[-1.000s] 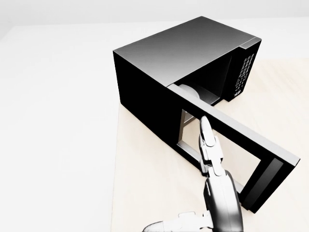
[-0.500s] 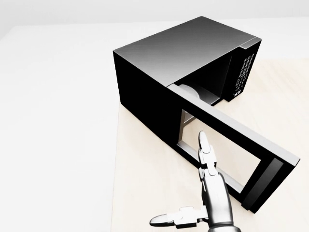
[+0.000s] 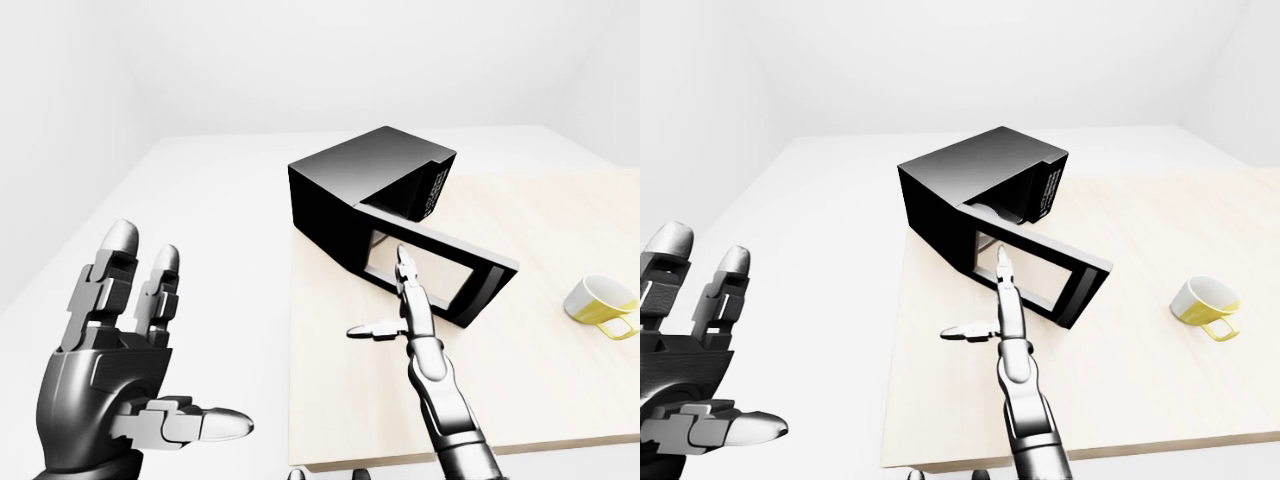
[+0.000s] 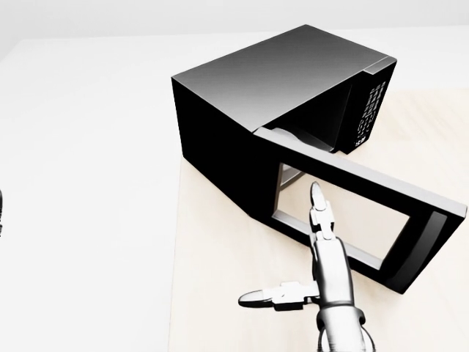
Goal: Close the microwave.
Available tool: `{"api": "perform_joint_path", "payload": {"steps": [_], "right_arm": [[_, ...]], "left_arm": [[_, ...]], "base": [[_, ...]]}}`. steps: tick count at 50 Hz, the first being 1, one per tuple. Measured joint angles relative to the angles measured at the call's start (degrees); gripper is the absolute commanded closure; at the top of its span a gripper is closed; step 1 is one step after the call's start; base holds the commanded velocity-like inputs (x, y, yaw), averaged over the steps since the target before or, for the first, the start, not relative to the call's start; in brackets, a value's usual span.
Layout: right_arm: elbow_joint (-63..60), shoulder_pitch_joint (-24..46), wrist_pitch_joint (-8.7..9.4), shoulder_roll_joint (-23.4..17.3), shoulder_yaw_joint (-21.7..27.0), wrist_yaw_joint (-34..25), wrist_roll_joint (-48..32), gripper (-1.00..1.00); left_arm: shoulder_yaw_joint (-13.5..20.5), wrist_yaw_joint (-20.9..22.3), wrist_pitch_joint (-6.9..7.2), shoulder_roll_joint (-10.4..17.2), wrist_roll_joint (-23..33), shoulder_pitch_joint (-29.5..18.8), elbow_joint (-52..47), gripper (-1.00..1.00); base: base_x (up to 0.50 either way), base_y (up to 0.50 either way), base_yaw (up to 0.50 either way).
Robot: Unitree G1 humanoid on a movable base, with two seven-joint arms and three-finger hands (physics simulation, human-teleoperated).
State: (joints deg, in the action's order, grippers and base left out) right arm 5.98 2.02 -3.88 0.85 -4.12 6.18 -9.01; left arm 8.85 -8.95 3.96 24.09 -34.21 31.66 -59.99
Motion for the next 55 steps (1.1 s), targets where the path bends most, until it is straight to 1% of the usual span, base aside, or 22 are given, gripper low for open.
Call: {"api": "perform_joint_path", "payload": {"steps": [6, 14, 27, 38, 49, 55], "right_arm": [[4.07, 4.1, -0.11, -0.42, 1.45, 0.13, -0.28, -1.0], [11.14, 9.96, -1.11, -0.95, 2.71, 0.51, -1.02, -1.0], [23.08, 20.35, -1.12, -2.38, 4.55, 0.97, -1.45, -1.0], [35.99, 31.02, -1.12, -3.99, 5.68, 1.68, -1.22, -1.0], [49.96, 41.82, -1.12, -5.51, 6.64, 2.4, -1.05, -1.0], [50.36, 42.03, -1.12, -5.34, 6.71, 3.13, -2.57, -1.0]], "left_arm": [[-0.58, 0.21, -0.02, -0.11, 0.39, 0.13, 0.0, -1.0], [-0.94, 0.12, -0.14, 0.16, 0.4, 0.26, 0.0, -1.0], [-0.47, 0.29, 0.3, 0.0, 0.05, 0.03, 0.0, -1.0], [-0.08, 0.52, 0.98, -0.39, -0.04, -0.43, 0.0, -1.0], [-0.01, 0.63, 1.04, -0.54, 0.07, -0.58, 0.0, -1.0], [-0.12, 0.62, 0.98, -0.49, 0.2, -0.47, -0.01, -1.0]], "base": [[0.0, 0.0, 0.0], [0.0, 0.0, 0.0], [0.0, 0.0, 0.0], [0.0, 0.0, 0.0], [0.0, 0.0, 0.0], [0.01, 0.0, 0.0]]}}
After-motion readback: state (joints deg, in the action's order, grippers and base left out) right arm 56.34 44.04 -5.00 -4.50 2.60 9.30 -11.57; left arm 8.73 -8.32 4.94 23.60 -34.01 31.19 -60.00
